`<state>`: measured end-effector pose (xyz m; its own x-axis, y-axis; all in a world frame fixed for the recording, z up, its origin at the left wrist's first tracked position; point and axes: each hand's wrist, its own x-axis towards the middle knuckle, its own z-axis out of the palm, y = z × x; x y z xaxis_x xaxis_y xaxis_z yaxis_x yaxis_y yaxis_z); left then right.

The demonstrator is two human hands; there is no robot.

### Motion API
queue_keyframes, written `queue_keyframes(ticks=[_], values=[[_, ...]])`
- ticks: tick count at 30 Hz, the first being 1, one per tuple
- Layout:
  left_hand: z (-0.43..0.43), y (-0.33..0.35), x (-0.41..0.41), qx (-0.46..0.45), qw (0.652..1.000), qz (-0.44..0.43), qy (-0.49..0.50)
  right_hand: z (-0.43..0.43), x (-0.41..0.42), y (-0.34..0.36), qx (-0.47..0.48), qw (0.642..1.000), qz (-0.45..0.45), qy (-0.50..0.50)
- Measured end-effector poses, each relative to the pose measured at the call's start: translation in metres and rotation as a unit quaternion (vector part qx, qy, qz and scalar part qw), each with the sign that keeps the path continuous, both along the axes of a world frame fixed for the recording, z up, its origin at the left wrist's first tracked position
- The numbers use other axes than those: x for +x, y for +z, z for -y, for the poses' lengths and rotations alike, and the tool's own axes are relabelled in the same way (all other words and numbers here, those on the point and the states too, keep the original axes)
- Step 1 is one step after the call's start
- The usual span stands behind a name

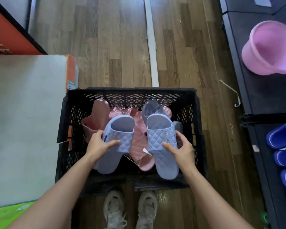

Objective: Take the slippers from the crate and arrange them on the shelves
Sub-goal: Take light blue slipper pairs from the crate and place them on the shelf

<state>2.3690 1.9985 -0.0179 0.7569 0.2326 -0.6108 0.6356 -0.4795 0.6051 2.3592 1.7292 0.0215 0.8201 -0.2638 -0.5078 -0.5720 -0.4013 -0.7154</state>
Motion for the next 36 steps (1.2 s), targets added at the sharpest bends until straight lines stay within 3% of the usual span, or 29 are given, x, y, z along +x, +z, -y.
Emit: queue_keyframes(ticks=[5, 13, 23, 36], values=[[0.014, 0.080, -0.013, -0.112, 0.988, 0.006, 0.109, 0.003, -0.016, 0.057, 0.020, 0.999, 0.006, -0.027], [0.049, 0.203, -0.024, -0.141, 0.986, 0.024, 0.085, 0.016, -0.041, 0.162, 0.077, 0.992, 0.040, -0.092], [0.126, 0.336, -0.009, -0.170, 0.982, 0.078, -0.030, 0.081, -0.074, 0.286, 0.124, 0.966, 0.118, -0.192], [0.219, 0.424, 0.024, -0.197, 0.952, 0.077, -0.220, 0.141, -0.112, 0.371, 0.074, 0.925, 0.140, -0.346]])
